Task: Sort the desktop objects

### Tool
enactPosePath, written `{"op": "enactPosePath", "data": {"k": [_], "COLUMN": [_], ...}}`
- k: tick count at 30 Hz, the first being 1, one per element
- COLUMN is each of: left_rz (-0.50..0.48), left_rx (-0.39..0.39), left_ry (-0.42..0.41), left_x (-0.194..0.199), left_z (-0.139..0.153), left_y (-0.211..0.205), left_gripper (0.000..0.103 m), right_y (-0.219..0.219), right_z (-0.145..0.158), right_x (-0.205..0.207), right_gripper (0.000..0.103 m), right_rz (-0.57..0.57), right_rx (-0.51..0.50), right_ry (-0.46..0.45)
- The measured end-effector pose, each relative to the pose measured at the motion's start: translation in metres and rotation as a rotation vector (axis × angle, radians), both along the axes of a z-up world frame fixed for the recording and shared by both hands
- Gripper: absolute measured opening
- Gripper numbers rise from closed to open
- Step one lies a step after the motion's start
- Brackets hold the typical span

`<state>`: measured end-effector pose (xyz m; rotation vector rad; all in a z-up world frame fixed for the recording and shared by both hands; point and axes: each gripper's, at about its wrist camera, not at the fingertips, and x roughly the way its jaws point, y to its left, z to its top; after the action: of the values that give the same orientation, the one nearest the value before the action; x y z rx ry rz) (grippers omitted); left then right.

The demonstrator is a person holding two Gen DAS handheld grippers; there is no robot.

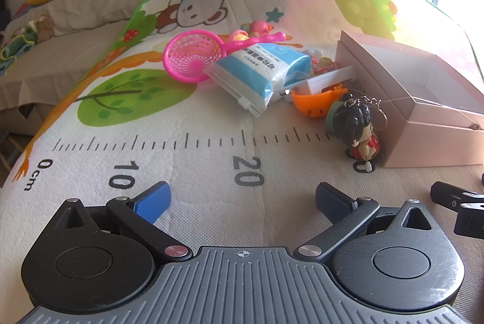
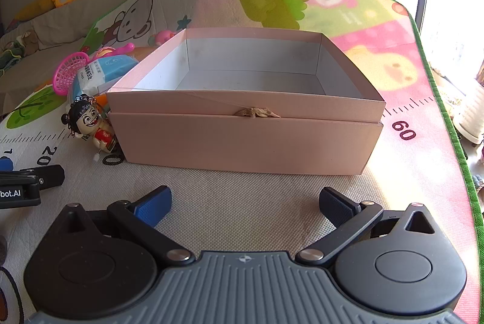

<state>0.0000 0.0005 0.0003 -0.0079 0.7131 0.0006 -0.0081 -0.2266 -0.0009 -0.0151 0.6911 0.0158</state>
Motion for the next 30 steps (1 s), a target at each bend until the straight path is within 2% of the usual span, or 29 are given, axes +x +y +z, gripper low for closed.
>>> {"op": "enactPosePath", "data": {"k": [30], "left_rz": [0.001], "left_rx": [-0.001], "left_ry": [0.0], "left_x": [0.0], "left_z": [0.0], "left_y": [0.0], "left_gripper": [0.103], "right_y": [-0.0018], "right_z": [0.0042], "right_x": [-0.0056], "right_gripper": [0.103], "right_rz": [-0.002], "right_rx": [-0.001], "right_ry": [0.013]}}
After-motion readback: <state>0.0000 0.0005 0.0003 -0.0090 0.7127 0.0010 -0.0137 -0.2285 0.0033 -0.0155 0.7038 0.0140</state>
